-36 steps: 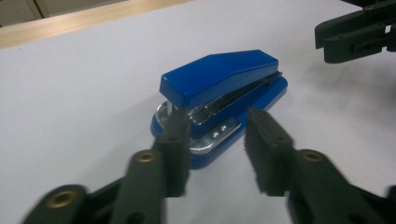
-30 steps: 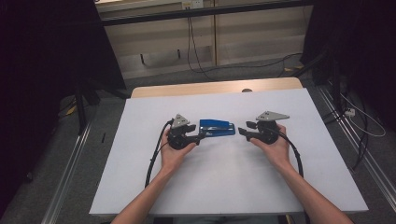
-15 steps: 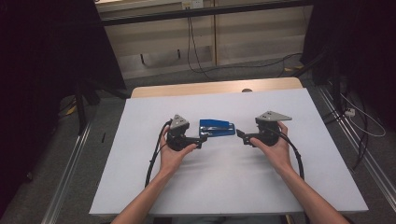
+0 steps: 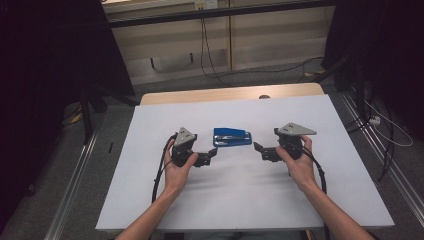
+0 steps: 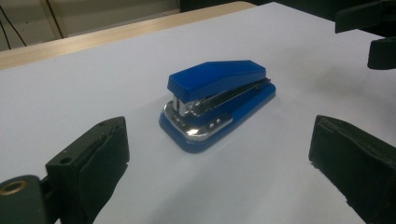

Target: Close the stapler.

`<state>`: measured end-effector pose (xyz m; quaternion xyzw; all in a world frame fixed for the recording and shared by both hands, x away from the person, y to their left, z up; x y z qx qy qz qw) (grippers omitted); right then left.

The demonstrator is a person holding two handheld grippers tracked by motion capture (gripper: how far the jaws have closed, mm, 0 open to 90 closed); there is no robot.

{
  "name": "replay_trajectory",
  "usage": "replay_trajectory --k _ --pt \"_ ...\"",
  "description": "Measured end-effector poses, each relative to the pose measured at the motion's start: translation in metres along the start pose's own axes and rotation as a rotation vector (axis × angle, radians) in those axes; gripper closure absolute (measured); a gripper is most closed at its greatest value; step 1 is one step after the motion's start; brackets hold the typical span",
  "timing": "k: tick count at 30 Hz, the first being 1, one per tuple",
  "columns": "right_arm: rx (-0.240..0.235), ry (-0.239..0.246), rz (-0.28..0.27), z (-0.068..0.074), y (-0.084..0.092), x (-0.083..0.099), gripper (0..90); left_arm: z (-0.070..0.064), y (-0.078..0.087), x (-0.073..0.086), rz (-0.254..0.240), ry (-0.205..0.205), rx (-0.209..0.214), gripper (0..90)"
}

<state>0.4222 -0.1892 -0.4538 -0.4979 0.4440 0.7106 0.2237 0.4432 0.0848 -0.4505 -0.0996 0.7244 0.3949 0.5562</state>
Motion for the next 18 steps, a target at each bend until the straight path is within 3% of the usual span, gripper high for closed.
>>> replay_trajectory --k 5,11,18 --pt "0.032 0.010 -0.008 0.001 0.007 0.004 4.1 0.005 0.011 0.001 -0.008 0.030 -0.032 5.0" --pt "0.058 0.019 -0.025 0.005 0.016 0.007 3.7 0.011 0.025 0.006 -0.018 0.019 -0.073 4.8" --pt "0.063 0.016 -0.031 0.007 0.025 0.011 3.4 0.013 0.045 0.014 -0.042 0.012 -0.069 4.7"
Point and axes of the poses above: each handheld gripper's, and its own axes: y roughly backward along the jaws, x roughly out of its underside, z roughly to its left, the point moved 5 cm from there along -y, roughly forward along the jaws, and after that the axes turned 1 degree about -x, right-handed, at the moved point
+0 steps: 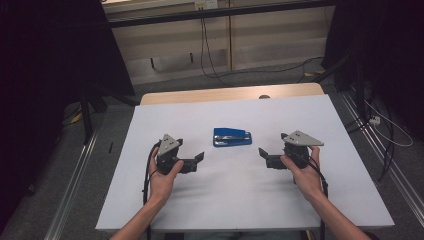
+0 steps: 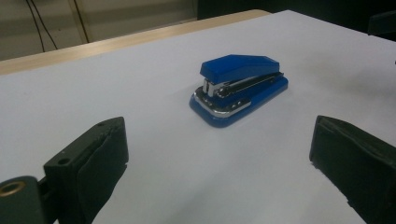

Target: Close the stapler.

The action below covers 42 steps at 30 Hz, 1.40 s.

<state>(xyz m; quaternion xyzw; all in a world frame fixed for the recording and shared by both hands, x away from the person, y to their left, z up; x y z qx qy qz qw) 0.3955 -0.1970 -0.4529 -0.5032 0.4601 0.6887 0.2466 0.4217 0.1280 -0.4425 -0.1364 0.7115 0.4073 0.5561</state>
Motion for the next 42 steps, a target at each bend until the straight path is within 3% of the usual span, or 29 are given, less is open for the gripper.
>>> replay_trajectory --k 7,19,24,28,30,40,42 --pt "0.029 0.001 -0.015 -0.002 0.009 0.002 3.4 0.006 0.024 0.006 -0.026 0.020 -0.069 4.6" --pt "0.064 -0.025 -0.035 -0.009 0.039 0.008 3.4 0.006 0.048 0.015 -0.036 0.029 -0.060 4.7" --pt "0.091 -0.030 -0.051 -0.011 0.051 0.010 3.4 0.012 0.061 0.020 -0.044 0.043 -0.088 4.7" --pt "0.109 -0.033 -0.057 -0.013 0.059 0.012 3.1 0.014 0.072 0.024 -0.047 0.019 -0.118 4.8" --pt "0.118 -0.039 -0.060 -0.014 0.064 0.013 2.3 0.013 0.077 0.025 -0.052 0.033 -0.123 4.8" --pt "0.166 -0.056 -0.060 -0.024 0.082 0.024 2.1 0.018 0.094 0.038 -0.012 0.030 -0.141 4.6" --pt "0.178 -0.052 -0.059 -0.026 0.084 0.025 2.1 0.024 0.096 0.041 -0.008 0.040 -0.168 4.6"
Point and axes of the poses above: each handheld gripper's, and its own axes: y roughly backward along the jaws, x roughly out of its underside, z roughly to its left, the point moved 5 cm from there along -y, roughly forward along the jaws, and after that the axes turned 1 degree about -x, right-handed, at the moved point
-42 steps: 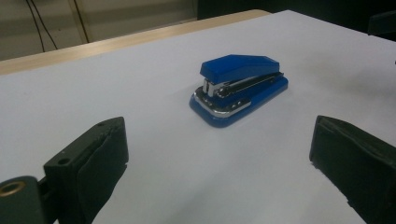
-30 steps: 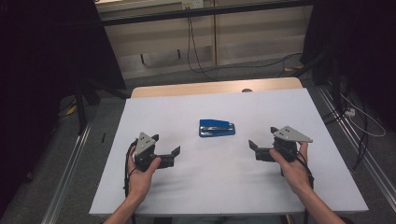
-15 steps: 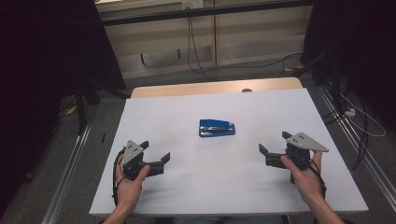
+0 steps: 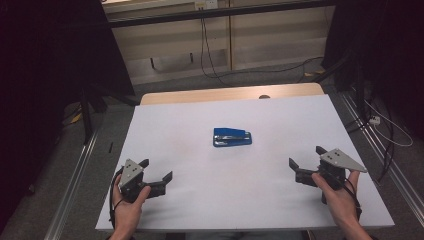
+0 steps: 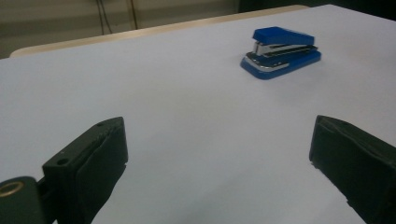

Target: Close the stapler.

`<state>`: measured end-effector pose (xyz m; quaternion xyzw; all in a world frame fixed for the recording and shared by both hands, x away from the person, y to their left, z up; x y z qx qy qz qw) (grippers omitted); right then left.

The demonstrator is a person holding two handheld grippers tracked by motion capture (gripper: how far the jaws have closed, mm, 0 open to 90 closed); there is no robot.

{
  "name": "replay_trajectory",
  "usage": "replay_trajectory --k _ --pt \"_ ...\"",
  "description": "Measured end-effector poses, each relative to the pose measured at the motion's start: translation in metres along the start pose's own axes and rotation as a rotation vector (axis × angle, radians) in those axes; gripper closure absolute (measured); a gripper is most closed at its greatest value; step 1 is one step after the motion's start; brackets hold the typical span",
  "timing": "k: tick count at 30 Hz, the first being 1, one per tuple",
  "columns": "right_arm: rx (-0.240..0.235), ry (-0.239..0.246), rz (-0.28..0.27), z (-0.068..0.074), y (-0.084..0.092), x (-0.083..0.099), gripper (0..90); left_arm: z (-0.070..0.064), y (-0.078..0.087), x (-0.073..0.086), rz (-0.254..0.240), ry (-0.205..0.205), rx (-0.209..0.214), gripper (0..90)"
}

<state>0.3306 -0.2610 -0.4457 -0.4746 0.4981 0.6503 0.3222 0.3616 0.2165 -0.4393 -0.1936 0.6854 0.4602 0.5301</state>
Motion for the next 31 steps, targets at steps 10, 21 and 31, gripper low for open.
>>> replay_trajectory --k 10,21,31 --pt "0.060 -0.027 -0.019 -0.016 0.021 0.008 1.7 -0.002 0.010 0.002 -0.025 -0.001 0.001 4.5" --pt "0.076 -0.016 -0.040 -0.016 0.024 0.012 0.1 -0.006 0.006 0.001 -0.038 0.014 0.010 4.6" --pt "0.059 -0.022 -0.024 -0.016 0.019 0.013 0.3 -0.004 0.005 0.003 -0.022 0.012 0.023 4.5"
Point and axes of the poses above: each handheld gripper's, and its own axes: y roughly backward along the jaws, x roughly out of its underside, z roughly to its left, the point moved 5 cm from there along -y, roughly forward along the jaws, and after that the axes turned 1 degree about -x, right-handed, at the moved point
